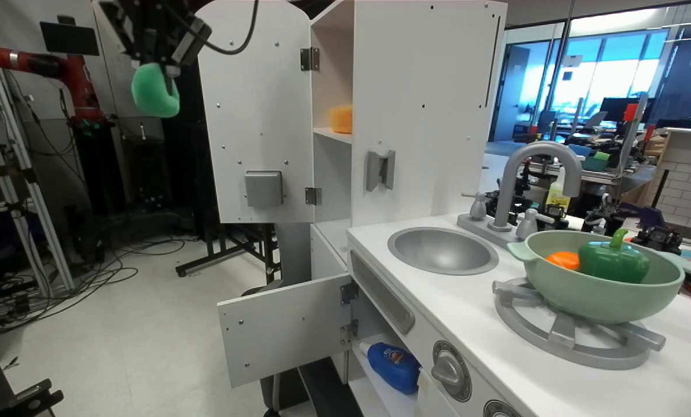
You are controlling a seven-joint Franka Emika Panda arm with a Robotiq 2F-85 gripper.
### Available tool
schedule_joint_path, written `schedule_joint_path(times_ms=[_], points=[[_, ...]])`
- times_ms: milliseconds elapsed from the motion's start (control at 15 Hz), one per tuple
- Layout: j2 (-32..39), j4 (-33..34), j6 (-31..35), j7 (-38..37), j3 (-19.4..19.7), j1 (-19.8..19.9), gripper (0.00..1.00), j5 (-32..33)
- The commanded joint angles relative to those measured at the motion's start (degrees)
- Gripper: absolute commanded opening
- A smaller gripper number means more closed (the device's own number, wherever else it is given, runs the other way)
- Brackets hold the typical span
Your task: Pick up the green objects and put them in the cupboard.
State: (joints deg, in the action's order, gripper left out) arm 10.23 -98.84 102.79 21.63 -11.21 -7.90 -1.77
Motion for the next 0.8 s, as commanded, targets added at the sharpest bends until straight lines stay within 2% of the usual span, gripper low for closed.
schedule_joint_path(times_ms=[0, 200, 467, 667, 733], points=[[-0.1, -8.1, 10.4, -6.6, -2.0, -4.8, 0.05, 5.1], [2.5, -11.9, 17.4, -13.0, -2.3, -8.2, 0.05, 13.1], [7.6, -14.6, 26.3, -23.6, -0.3, -11.1, 0.05, 26.6], [12.9, -13.5, 30.9, -32.9, 3.1, -13.3, 0.05, 38.1], [15.1, -11.2, 31.0, -35.7, 4.3, -14.4, 0.05, 41.6]])
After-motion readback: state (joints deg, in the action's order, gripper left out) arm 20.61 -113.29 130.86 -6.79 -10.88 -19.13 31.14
